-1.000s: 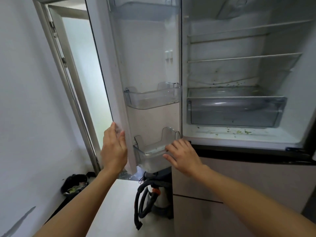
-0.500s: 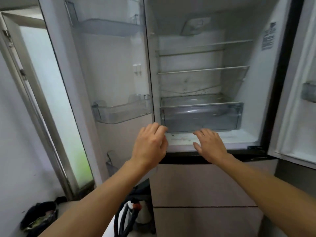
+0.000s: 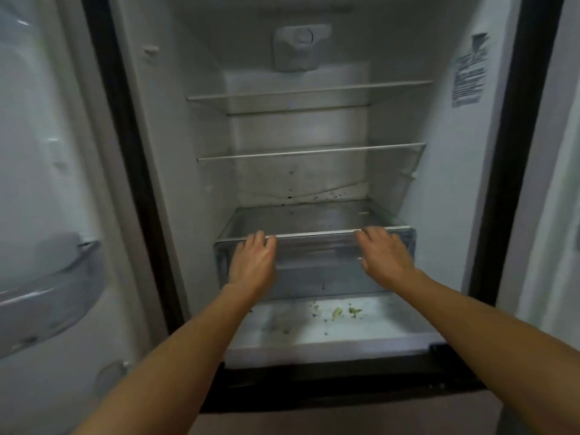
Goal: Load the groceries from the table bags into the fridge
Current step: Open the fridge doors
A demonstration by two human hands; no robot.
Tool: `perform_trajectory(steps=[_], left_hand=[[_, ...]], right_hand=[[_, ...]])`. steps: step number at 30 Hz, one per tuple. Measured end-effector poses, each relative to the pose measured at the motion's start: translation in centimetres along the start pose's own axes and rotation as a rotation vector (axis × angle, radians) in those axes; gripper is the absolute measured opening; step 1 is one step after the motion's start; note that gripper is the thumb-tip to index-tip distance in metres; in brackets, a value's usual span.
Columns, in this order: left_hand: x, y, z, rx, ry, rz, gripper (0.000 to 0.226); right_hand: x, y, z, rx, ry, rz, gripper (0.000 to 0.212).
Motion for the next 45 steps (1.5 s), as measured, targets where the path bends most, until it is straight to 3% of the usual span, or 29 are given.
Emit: perform_trajectory(steps=[6, 13, 16, 19, 21, 26, 36, 45], left_hand=[[5.5, -1.1, 6.7, 0.060, -0.173, -0.061, 0.055], [6.5, -1.1, 9.0, 0.091, -0.045, -0.048, 0.053], [5.8, -0.8, 8.1, 0.124, 0.027, -0.053, 0.045], [4.5, -0.8, 6.8, 0.088, 0.061, -0.071, 0.049], [3.3, -0.8, 5.8, 0.092, 0.049, -0.064, 0.042], [0.0, -0.5, 3.4, 0.075, 0.006, -0.026, 0.049], [-7.2, 0.2, -0.2, 0.071, 0.045, 0.033, 0.038], [-11.2, 0.6, -1.8, 0.013, 0.019, 0.063, 0.041]], right_hand=[[6.2, 1.4, 4.0, -0.069, -0.057, -0.052, 0.072], [7.2, 1.7, 6.4, 0.014, 0.005, 0.034, 0.055], [6.5, 1.6, 6.0, 0.009, -0.024, 0.038, 0.058], [5.3, 1.6, 5.2, 0.014, 0.066, 0.041, 0.062], [4.1, 1.2, 4.3, -0.005, 0.103, 0.042, 0.052], [0.5, 0.6, 0.9, -0.031, 0.185, 0.068, 0.035], [-7.3, -0.9, -2.9, -0.024, 0.162, 0.074, 0.026], [-11.7, -1.7, -3.6, -0.016, 0.118, 0.121, 0.034]])
Point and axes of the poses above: each hand's wrist, its own x-axis towards the middle knuckle, its own z-axis out of the palm, y = z × x, the point moved 7 cm from there along x, towards the middle knuckle, and after that the axes turned 4 degrees about -y, right-handed, at the moved point
